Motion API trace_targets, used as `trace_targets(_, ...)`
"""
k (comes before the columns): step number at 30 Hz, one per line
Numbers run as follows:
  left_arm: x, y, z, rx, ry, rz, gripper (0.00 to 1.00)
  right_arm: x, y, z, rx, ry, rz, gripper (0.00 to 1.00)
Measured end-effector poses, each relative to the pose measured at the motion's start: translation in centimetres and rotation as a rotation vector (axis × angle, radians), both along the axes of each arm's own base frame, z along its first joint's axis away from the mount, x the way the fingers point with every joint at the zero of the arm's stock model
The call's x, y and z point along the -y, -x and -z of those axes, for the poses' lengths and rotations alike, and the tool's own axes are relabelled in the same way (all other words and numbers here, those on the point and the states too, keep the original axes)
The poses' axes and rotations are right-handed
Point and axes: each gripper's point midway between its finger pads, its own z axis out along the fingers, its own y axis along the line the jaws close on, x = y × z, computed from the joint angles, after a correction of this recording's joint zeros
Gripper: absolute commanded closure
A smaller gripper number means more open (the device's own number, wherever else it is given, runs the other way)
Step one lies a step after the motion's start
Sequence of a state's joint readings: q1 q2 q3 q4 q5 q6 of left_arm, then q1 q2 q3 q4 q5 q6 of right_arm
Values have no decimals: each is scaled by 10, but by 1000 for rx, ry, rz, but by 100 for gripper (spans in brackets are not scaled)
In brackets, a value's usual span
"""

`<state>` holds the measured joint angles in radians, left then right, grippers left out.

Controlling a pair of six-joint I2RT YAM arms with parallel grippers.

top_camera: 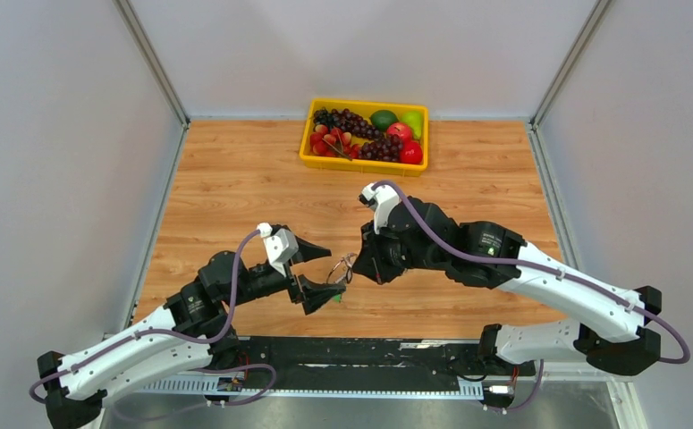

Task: Put the keys on the keyring

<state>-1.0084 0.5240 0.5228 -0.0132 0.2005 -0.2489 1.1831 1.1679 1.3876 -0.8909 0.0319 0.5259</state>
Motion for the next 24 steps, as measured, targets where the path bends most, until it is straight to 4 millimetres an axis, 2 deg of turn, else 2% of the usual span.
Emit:
trace_targets(11,4,-6,-1,43,0,-15,1,-7,-1,-7,-19,18,-1,100)
trace_targets(24,0,-11,1,54,-14,-57,27,-7,1,-18,-25,-5,-5,100)
